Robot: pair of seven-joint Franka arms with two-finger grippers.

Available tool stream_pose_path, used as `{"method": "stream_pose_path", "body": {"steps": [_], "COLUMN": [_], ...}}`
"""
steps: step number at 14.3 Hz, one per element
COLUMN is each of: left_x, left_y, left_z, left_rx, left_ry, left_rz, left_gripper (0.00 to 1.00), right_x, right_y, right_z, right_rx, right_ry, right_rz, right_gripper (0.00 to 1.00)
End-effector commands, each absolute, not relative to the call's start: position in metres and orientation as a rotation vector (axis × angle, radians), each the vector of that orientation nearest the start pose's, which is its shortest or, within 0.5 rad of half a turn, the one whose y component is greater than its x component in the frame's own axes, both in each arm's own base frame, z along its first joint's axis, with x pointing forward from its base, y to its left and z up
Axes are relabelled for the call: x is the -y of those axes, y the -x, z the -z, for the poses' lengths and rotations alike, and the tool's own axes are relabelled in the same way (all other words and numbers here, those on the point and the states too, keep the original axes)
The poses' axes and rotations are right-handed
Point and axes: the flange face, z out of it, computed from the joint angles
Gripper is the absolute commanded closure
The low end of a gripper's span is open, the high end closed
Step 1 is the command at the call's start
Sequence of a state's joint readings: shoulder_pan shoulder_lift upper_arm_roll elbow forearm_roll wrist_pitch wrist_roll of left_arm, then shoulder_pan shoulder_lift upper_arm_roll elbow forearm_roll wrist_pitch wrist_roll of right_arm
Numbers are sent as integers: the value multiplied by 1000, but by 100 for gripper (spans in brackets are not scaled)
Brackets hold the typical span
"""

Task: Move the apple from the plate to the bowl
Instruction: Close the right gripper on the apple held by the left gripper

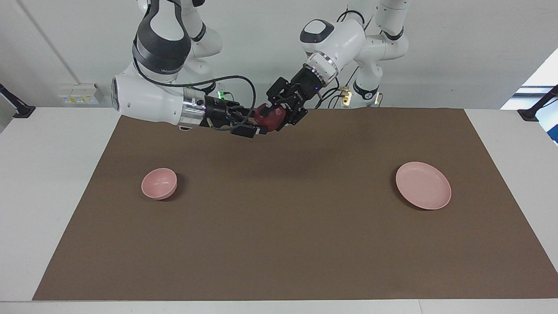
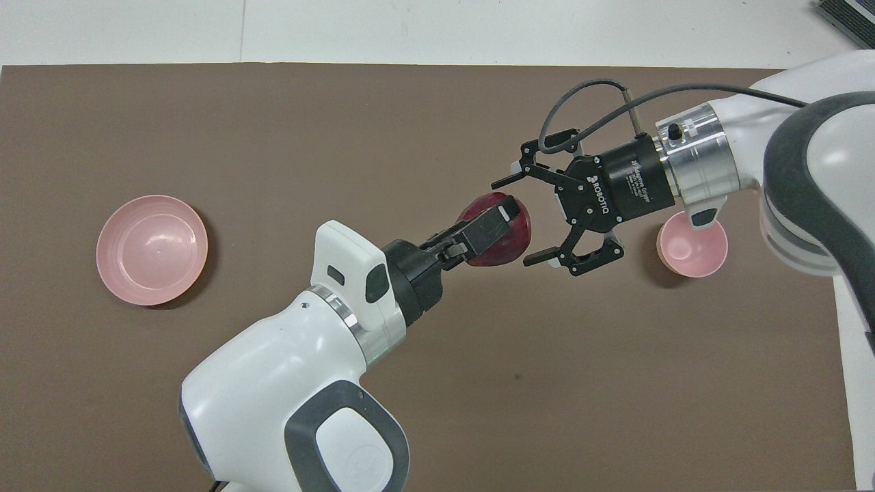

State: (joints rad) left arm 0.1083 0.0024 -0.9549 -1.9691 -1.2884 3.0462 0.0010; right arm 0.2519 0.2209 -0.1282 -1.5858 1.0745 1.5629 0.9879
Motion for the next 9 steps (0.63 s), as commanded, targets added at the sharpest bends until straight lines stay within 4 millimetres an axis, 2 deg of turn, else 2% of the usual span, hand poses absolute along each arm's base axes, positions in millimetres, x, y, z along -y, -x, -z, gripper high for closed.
{"method": "stream_pose_path", "body": {"steps": [1, 6, 7, 9], "left_x": [391, 391, 390, 391], "left_y": [-443, -443, -443, -442], "left_z": [-555, -555, -556, -556], "left_rx": [-399, -399, -399, -399], "left_ry": [-1977, -1977, -1977, -1976], "left_rz": [-543, -543, -544, -542], "left_gripper": [100, 100, 100, 100], "right_x": [-186, -189, -189, -189], "right_y": [-595, -592, -592, -592], "right_z": [-544, -544, -544, -544], "right_rx": [-1011, -1007, -1005, -1003], "right_ry": [1942, 1950, 1951, 1952], "right_rz": [-908, -911, -910, -910], "right_gripper": [0, 0, 18, 80]}}
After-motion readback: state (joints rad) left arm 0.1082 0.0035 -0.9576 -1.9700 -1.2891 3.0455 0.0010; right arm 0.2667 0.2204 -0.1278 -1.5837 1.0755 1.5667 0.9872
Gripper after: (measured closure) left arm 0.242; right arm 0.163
